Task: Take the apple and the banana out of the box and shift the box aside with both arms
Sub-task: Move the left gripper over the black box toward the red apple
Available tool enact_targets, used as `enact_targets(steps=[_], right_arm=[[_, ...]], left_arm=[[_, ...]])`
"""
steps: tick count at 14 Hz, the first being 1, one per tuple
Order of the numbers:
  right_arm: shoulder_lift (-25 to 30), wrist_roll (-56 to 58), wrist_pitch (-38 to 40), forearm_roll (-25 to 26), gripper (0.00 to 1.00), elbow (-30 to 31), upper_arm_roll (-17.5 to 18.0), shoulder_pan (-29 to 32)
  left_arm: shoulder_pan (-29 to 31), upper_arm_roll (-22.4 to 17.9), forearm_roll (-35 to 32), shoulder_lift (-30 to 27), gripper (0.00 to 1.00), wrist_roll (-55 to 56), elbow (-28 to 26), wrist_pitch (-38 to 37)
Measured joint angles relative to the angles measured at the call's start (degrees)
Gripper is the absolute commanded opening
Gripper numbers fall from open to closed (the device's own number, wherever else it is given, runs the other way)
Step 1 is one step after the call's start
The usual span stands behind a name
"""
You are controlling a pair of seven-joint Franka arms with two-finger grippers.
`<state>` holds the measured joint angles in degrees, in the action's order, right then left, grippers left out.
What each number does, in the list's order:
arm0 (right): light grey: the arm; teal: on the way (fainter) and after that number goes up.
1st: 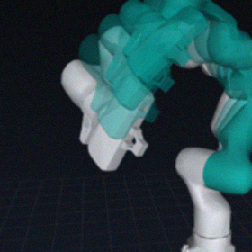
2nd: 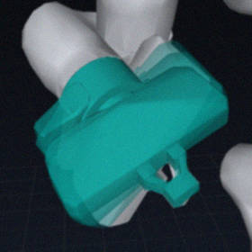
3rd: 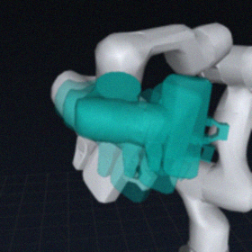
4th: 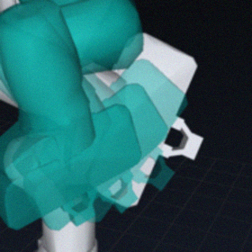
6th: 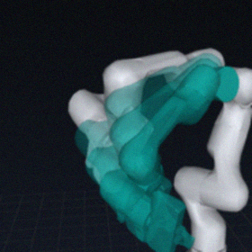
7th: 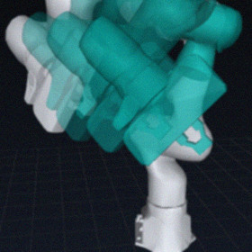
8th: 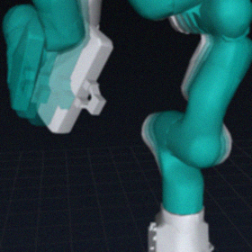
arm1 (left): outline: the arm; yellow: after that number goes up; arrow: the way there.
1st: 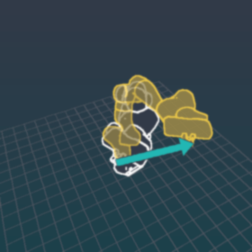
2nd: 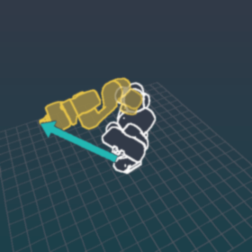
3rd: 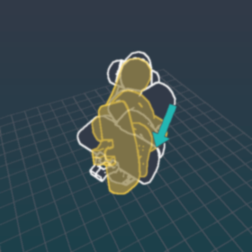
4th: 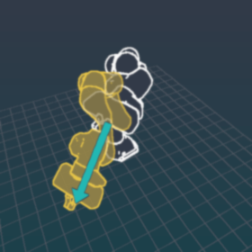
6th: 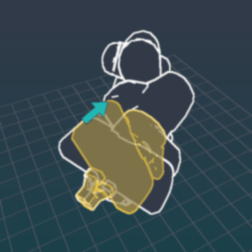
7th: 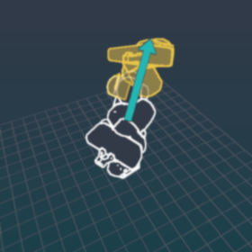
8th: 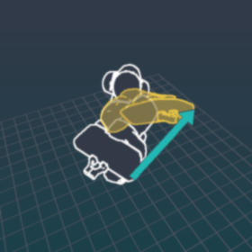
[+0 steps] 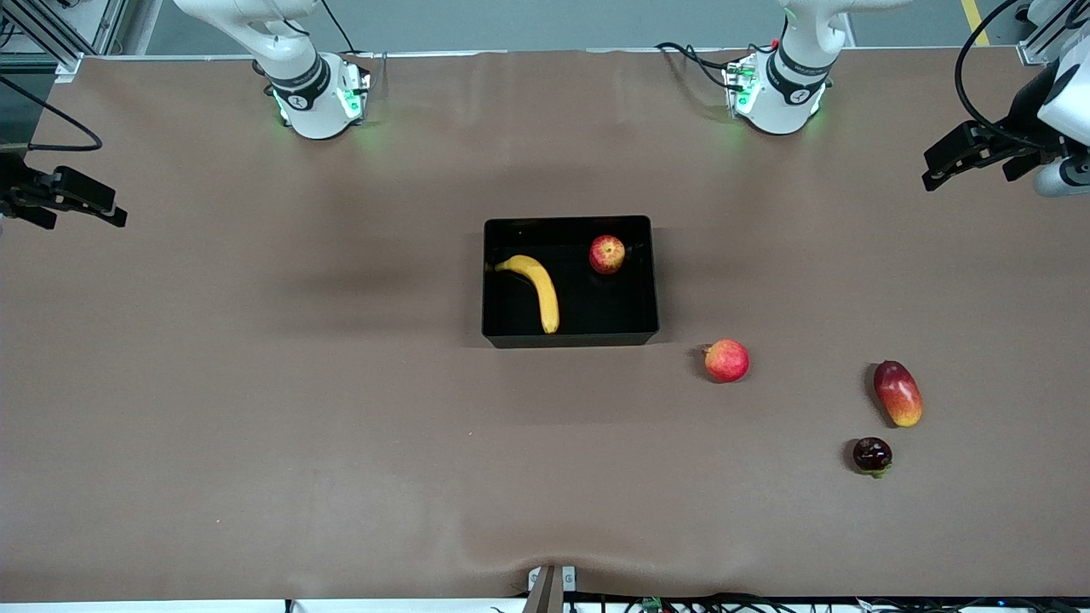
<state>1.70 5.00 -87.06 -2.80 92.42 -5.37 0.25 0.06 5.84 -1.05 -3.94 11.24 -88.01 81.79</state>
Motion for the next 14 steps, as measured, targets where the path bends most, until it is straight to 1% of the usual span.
enact_targets(steps=[5,7,9,11,14], right_arm=[[0.00,0.00,0.15,0.00,1.00,0.00,-0.01,0.00],[-0.02,0.00,0.22,0.00,1.00,0.01,-0.05,0.01],[-0.06,0.00,0.27,0.00,1.00,0.03,-0.15,0.05],[-0.08,0.00,0.29,0.00,1.00,0.04,-0.28,0.14],[-0.09,0.00,0.30,0.00,1.00,0.05,-0.36,0.23]], left_arm=[[-0.11,0.15,-0.09,0.07,1.00,0.00,0.12,0.00],[-0.88,1.99,-0.23,1.22,1.00,0.29,-0.04,-0.03],[-3.09,5.42,-0.30,4.33,1.00,6.43,-0.27,0.21],[-6.53,8.22,-0.32,8.49,1.00,15.40,-0.39,2.77],[-12.60,9.69,-0.32,14.60,1.00,26.27,-0.83,8.54]])
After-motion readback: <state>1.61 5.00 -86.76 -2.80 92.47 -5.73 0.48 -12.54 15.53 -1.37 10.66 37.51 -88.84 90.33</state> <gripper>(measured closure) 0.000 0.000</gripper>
